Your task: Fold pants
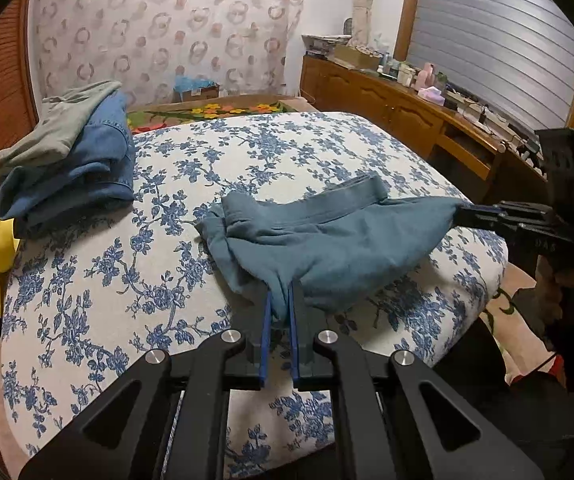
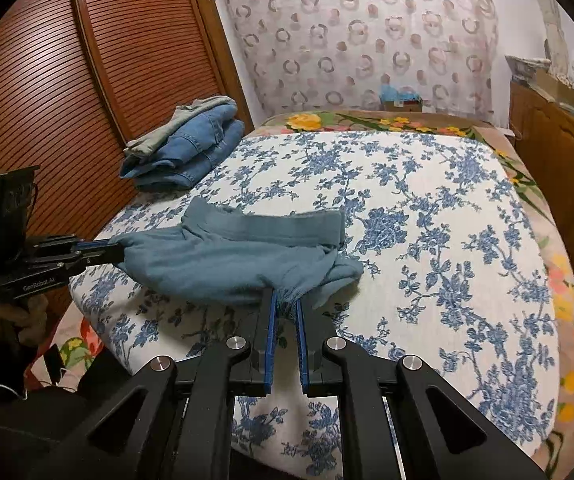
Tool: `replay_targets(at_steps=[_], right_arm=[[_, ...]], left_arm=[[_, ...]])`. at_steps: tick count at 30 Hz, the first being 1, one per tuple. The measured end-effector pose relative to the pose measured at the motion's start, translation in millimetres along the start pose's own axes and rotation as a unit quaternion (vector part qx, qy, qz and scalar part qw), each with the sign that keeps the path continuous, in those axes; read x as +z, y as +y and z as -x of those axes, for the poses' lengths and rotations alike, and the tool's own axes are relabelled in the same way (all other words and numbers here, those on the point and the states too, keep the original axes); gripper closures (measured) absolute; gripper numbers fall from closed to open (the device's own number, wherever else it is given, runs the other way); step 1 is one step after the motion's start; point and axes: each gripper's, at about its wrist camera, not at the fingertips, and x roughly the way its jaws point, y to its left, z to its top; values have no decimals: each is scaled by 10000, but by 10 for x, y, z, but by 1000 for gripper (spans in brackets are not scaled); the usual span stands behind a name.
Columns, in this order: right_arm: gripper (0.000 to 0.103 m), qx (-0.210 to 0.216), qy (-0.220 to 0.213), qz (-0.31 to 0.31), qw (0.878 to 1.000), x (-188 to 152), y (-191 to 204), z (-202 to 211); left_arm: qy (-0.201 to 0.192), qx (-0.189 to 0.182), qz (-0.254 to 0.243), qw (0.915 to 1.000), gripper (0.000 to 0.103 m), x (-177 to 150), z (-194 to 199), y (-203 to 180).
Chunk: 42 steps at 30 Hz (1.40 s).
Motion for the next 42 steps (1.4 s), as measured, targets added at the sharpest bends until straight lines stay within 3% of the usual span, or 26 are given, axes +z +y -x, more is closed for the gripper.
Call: replay_targets(at_steps=[7, 12, 17, 21, 24, 29, 42], right_arm=[[94, -13, 168, 7, 9999, -42, 37, 21], [90, -51, 187, 52, 9998, -18, 87, 58], [90, -114, -30, 121, 9999, 8, 125, 193], [87, -175, -98, 91, 9998, 7, 104, 236], [83, -177, -89, 23, 9998, -6, 76, 210], [59, -271, -50, 61, 9996, 14, 87, 99], [54, -685, 419, -116, 9967, 111, -39, -501]], left_arm=[[37, 156, 60, 9999, 88, -11, 17, 35], [0, 275, 98, 9996, 61, 10, 22, 87], [-6, 309, 92, 9995, 48, 6, -22, 99], [-23, 334, 112, 9994, 21, 3, -61, 108], [19, 399, 143, 9991, 20, 10, -114, 131], [102, 493, 187, 9986, 19, 27, -240, 175], [379, 476, 403, 9973, 20, 136, -684, 304]])
